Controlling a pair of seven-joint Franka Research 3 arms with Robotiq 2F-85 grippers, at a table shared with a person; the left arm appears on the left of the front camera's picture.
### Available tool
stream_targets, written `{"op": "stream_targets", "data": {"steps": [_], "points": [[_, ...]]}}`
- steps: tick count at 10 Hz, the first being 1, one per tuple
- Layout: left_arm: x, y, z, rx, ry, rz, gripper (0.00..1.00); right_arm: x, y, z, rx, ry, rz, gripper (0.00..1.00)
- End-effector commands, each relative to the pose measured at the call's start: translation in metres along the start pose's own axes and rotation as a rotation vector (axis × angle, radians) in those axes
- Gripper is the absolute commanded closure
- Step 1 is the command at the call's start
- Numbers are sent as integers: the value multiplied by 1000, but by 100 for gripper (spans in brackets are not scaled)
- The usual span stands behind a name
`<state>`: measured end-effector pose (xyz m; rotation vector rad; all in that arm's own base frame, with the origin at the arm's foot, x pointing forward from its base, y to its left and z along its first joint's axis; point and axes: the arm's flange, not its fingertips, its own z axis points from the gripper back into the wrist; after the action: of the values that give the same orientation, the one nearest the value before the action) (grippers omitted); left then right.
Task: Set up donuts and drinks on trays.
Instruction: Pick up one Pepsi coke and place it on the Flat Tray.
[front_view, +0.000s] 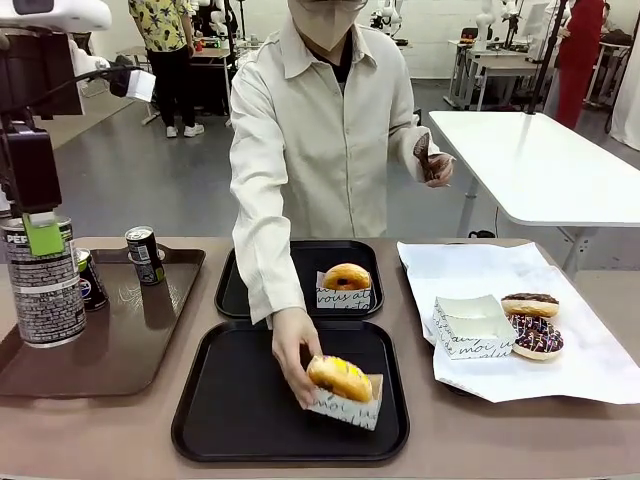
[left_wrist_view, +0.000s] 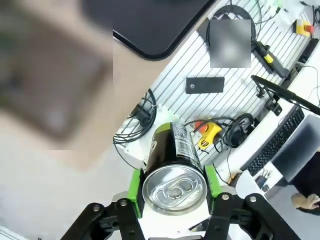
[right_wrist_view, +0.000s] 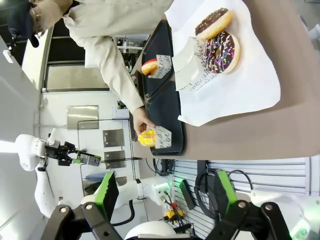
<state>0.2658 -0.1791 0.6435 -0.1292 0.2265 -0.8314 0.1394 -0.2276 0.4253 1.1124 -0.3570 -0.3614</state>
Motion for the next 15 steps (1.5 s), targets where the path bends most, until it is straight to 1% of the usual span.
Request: {"op": "stream_targets", "data": {"steps": [1,6,7,8,9,10,11,12,13,14,15], "points": [[-8,-13,1,-3,32,-20,42,-1,-1,0,28,-9,19,0],[-5,-11,-2,-4,32,-21,42,-1,-1,0,28,-9,19,0],[26,3,-10,13,-13,-23,42,-1,-1,0,28,-9,19,0],[67,14,-12,28,-92,9,42,-1,-1,0,28,-9,19,0],[107,19,-13,98,-162,31,42,-1,-1,0,28,-9,19,0],[141,23,-20,147,-181,53,42,-1,-1,0,28,-9,19,0],[167,29,-28,215,-209,56,42,-1,-1,0,28,-9,19,0],[192,36,-35,214,-226,63,42,-1,-1,0,28,-9,19,0],[209,42,-41,207,-219,80,42,-1,-1,0,28,-9,19,0],[215,45,-44,134,-213,89,42,-1,-1,0,28,-9,19,0],[203,40,-51,188,-239,38,42,-1,-1,0,28,-9,19,0]]}}
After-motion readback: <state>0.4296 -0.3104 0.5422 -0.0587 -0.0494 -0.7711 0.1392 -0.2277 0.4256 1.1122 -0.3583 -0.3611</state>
